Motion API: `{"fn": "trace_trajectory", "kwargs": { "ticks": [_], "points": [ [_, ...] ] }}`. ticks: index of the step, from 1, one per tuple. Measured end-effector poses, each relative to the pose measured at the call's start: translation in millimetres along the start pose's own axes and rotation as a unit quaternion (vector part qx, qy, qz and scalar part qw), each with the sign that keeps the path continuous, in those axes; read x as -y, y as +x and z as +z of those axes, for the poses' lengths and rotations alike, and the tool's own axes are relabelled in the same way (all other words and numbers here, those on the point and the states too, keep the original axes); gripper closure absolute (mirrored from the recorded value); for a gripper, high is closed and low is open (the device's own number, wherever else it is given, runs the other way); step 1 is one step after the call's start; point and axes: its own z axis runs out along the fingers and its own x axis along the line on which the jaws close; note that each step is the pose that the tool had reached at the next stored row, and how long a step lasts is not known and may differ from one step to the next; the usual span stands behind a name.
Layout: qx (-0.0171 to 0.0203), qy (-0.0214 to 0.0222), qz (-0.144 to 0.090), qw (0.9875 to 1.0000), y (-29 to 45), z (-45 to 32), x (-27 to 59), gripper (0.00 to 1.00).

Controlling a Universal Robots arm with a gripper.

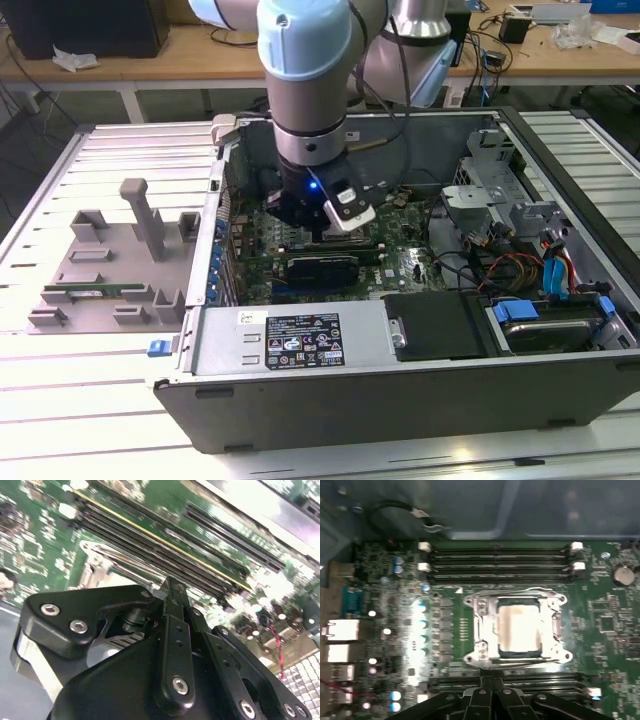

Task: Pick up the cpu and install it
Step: 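Install the second cpu locking lever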

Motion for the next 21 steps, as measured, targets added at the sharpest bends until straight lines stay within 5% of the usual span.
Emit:
{"fn": "trace_trajectory", "kwargs": {
  "ticks": [6, 9, 16, 21],
  "points": [
    [0.0011, 0.0167, 0.004, 0.9999, -18.3, 1.3, -2.9, 0.89],
    [0.0013, 0.0205, 0.005, 0.9998, -20.1, 2.4, -9.0, 0.89],
    [0.0017, 0.0277, 0.005, 0.9996, -21.2, 7.5, -39.9, 0.89],
    [0.0018, 0.0318, 0.005, 0.9995, -23.7, 8.4, -47.8, 0.89]
  ]
}}
